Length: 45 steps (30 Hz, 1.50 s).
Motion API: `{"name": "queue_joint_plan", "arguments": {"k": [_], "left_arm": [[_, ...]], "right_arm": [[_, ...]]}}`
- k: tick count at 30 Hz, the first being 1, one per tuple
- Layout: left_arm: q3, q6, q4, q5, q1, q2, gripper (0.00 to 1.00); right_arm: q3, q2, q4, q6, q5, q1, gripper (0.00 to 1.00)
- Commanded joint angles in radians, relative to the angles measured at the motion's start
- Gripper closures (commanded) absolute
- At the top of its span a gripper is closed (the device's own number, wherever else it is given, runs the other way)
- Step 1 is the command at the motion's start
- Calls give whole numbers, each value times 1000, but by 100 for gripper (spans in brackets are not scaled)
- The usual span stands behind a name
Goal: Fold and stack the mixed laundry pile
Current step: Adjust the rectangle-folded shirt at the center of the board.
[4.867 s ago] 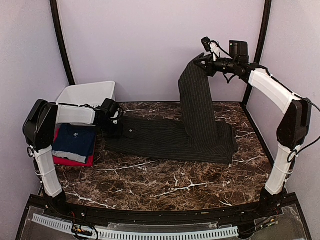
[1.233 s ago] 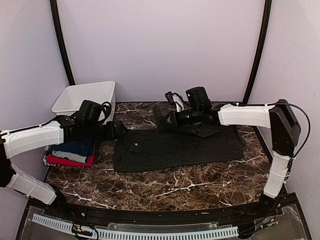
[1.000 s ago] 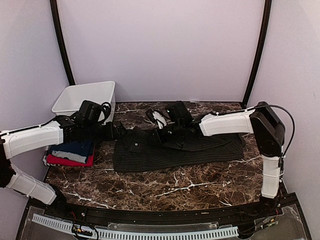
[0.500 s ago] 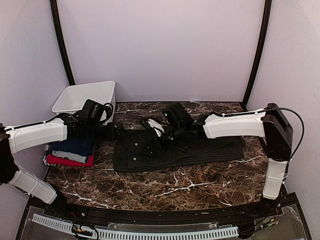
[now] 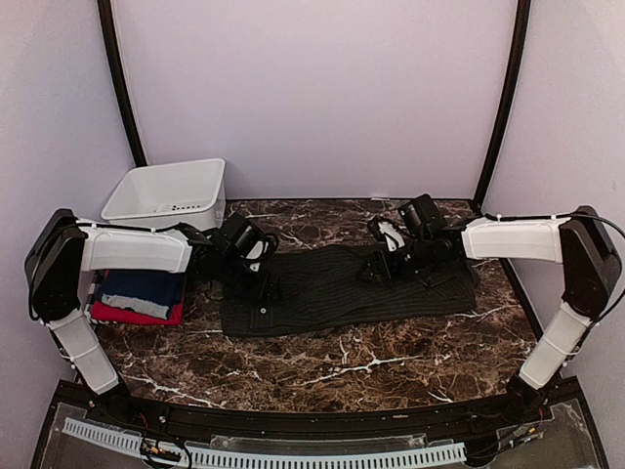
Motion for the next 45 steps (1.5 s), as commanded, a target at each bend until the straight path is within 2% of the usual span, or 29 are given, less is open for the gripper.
{"name": "queue_joint_plan", "arguments": {"k": [1, 9, 16, 21, 27, 29, 30, 33, 35, 37, 42, 45], "left_arm": [[10, -1, -78, -39, -5, 7, 27], [29, -89, -170, -150, 39, 32, 38], [10, -79, -134, -82, 56, 45, 43], [1, -55, -95, -24, 55, 67, 60], [2, -47, -91, 20, 55, 76, 70], [4, -49, -100, 22, 55, 78, 67], [6, -51, -106, 20, 55, 77, 62], [6, -52, -116, 22, 54, 77, 61], [5, -49, -119, 29, 54, 79, 65], [7, -46, -117, 39, 54, 79, 73], [26, -36, -127, 34, 53, 55, 98], [64, -23, -152, 5, 53, 47, 100]], "right_arm": [[-16, -47, -62, 3, 62, -64, 34], [-62, -65, -88, -34, 69, -170, 38], [-105, -50, -88, -47, 63, -249, 40], [-125, -66, -92, -44, 49, -283, 41], [-139, -96, -93, -38, 26, -300, 41], [-134, -102, -95, -38, 22, -303, 41], [-131, -102, -97, -38, 20, -305, 41], [-124, -99, -101, -42, 18, -309, 41], [-120, -97, -105, -46, 17, -312, 41], [-121, -98, -107, -48, 14, -316, 41], [-134, -119, -111, -47, 18, -330, 42], [-141, -136, -115, -43, 20, -336, 41]]}}
